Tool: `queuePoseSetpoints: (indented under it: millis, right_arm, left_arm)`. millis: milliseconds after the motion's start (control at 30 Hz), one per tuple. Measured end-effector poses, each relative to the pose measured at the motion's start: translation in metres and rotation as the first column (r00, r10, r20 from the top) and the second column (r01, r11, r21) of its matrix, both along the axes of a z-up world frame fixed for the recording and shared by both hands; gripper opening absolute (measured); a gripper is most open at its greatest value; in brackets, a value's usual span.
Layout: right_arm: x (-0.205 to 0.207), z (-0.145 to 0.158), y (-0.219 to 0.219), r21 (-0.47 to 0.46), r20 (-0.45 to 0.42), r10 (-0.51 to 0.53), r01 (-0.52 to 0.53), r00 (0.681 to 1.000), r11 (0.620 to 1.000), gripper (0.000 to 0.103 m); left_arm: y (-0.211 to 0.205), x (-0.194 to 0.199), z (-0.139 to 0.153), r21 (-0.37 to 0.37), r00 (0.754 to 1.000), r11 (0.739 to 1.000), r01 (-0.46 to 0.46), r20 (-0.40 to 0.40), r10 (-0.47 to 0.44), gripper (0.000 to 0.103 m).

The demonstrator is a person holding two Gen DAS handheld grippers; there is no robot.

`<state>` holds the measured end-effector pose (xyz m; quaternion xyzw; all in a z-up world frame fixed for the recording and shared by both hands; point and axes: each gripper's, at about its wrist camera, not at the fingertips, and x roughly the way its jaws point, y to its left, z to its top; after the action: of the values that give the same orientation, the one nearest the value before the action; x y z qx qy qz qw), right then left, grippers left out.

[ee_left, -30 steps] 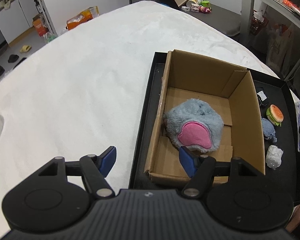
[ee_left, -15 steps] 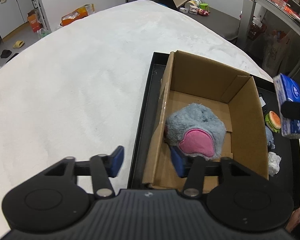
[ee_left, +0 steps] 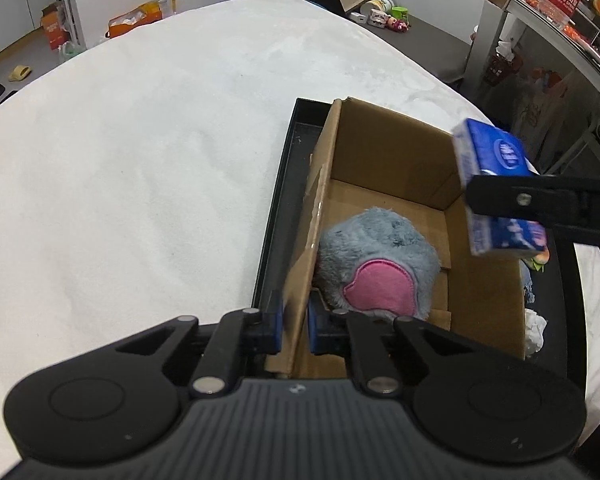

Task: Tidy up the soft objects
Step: 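Carry the tissue pack into the box beside the plush and release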

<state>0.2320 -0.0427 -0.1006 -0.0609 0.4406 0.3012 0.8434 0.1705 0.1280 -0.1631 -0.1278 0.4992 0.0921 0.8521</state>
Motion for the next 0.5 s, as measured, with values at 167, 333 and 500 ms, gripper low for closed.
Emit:
queuePoseSetpoints:
  millis: [167,333,500]
  right_arm:
    - [0.002,-0.006,0.015,-0.009,-0.019,0.02,-0.02,1.0,1.0,0.053]
    - [0.005,-0.009,0.03,-0.014,-0.021,0.049,-0.049,0.999,0.999,0.053]
    - [0.006,-0.012,0.04,-0.003,-0.036,0.08,-0.081,0.996,0.997,0.055]
  left_arm:
    - [0.004,-0.001,-0.001,-0.02,1.0,1.0,-0.008,0.0,0.008,0.011]
    - [0.007,0.0,-0.002,-0.035,1.0,0.999,-0.031,-0.004,0.031,0.011]
    - [0.008,0.002,-0.001,-0.04,0.999,0.998,-0.04,-0.014,0.04,0.011]
